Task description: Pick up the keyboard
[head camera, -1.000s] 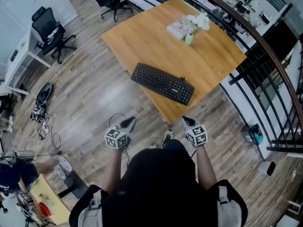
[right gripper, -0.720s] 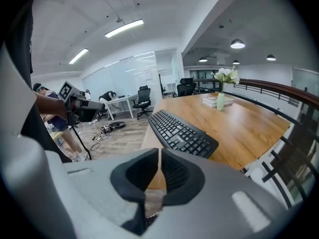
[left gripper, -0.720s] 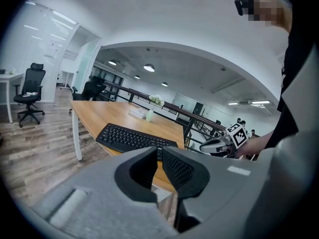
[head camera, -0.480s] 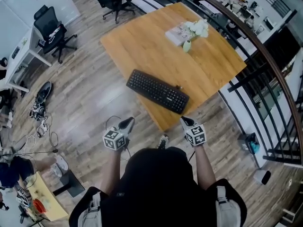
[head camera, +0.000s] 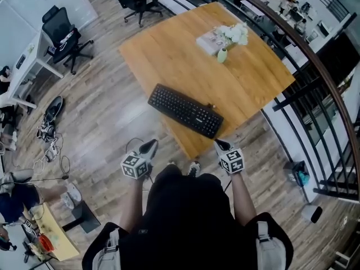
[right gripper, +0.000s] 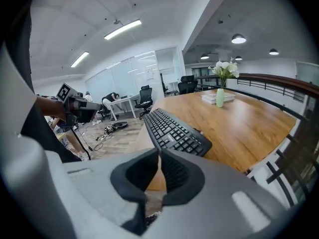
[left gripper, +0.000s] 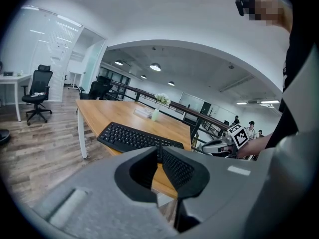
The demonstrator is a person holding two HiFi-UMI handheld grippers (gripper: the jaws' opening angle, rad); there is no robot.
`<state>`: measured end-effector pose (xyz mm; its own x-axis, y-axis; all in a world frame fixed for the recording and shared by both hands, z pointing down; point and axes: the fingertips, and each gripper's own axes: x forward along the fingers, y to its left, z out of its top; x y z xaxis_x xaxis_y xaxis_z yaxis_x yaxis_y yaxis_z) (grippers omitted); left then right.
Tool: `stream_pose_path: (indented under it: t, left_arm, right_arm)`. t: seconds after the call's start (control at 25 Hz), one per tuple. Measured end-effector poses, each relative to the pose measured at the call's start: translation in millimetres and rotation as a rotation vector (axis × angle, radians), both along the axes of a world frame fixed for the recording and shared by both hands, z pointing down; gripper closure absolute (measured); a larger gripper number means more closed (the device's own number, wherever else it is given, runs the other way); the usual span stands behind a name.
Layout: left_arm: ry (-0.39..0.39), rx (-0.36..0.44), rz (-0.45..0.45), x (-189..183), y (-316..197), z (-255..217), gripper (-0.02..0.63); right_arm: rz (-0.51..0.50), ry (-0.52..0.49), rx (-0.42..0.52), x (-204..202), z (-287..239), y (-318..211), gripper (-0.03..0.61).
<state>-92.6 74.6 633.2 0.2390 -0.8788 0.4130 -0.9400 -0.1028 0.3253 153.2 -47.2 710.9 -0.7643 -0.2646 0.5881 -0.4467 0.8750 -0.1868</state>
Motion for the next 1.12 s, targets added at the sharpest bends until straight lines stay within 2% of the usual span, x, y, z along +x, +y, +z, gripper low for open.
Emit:
stream_pose_path:
  t: [0.44, 0.8, 1.12]
  left_arm:
    - [0.026, 0.007, 0.056, -31, -44, 7, 0.575]
    - [0.025, 0.025, 0.098, -91, -93, 1, 0.575]
    - [0.035, 0.008, 0.12, -138, -118, 10, 0.575]
  right_arm:
    - [0.086, 0.032, 0.01, -10, -3, -28, 0.558]
    - [0.143, 0.049, 0.014, -49, -7, -47, 0.558]
    - [0.188, 0.062, 0.004, -80, -1, -61, 0.558]
